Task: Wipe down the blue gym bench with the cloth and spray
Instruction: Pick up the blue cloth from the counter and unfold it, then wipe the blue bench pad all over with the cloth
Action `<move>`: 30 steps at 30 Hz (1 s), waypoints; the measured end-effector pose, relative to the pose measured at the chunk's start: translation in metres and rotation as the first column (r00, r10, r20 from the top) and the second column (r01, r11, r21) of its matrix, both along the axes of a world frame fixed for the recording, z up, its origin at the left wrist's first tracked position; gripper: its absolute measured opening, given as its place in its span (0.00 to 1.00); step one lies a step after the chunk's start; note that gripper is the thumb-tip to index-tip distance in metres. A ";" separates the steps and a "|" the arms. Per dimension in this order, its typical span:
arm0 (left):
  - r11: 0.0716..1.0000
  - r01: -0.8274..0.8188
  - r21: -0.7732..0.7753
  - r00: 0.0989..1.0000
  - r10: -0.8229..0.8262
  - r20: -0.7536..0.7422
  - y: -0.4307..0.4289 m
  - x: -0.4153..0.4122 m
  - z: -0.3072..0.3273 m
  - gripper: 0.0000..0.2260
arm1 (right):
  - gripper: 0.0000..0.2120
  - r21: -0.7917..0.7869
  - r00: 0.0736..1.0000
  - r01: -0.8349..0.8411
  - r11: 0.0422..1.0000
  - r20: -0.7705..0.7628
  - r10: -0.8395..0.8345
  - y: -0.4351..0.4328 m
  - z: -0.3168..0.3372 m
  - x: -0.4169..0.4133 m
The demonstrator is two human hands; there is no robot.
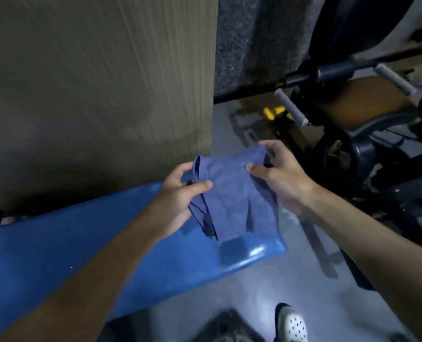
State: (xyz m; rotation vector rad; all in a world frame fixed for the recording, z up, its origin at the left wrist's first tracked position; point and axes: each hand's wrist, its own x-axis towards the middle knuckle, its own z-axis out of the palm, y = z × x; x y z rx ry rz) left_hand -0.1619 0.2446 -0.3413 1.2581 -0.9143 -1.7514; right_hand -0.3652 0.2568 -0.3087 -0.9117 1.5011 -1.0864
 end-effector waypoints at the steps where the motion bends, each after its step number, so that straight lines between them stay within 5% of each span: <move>1: 0.999 0.035 0.005 0.998 -0.035 0.044 0.000 0.004 -0.022 0.21 | 0.24 0.032 0.997 0.006 0.999 -0.073 -0.004 0.001 -0.023 -0.005; 3: 0.988 0.153 -0.038 0.933 -0.132 0.335 0.000 0.013 -0.076 0.25 | 0.32 0.173 0.876 -0.110 0.979 -0.448 0.177 0.000 -0.072 -0.014; 5: 0.956 0.272 -0.106 0.776 -0.153 0.612 0.002 0.021 -0.123 0.24 | 0.34 0.342 0.518 -0.187 0.921 -0.762 0.389 0.005 -0.118 -0.013; 9: 0.741 0.611 -0.278 0.474 -0.062 0.878 -0.001 0.035 -0.189 0.28 | 0.36 0.250 0.320 -0.334 0.909 -0.877 0.359 0.029 -0.201 0.018; 13: 0.570 0.803 -0.174 0.218 -0.009 0.976 -0.018 0.031 -0.205 0.25 | 0.40 0.221 0.109 -0.414 0.883 -0.951 0.290 0.044 -0.264 0.036; 16: 0.533 0.843 -0.078 0.088 0.008 0.996 -0.026 0.032 -0.212 0.26 | 0.35 0.138 0.059 -0.457 0.879 -0.981 0.184 0.042 -0.276 0.021; 21: 0.527 0.845 -0.087 0.074 0.046 0.996 -0.010 0.031 -0.217 0.35 | 0.39 0.147 0.009 -0.420 0.896 -0.986 0.166 0.043 -0.274 -0.025; 24: 0.487 0.871 0.061 -0.073 0.006 0.997 0.000 0.025 -0.217 0.37 | 0.42 0.177 0.061 -0.403 0.898 -0.974 0.220 0.053 -0.266 -0.031; 27: 0.500 0.853 0.148 -0.125 -0.078 0.989 0.000 0.021 -0.211 0.45 | 0.40 0.133 0.219 -0.348 0.928 -0.951 0.218 0.053 -0.262 -0.021; 30: 0.511 0.849 0.137 -0.110 -0.083 0.991 -0.003 0.023 -0.215 0.48 | 0.38 0.117 0.141 -0.335 0.935 -0.975 0.173 0.044 -0.274 -0.016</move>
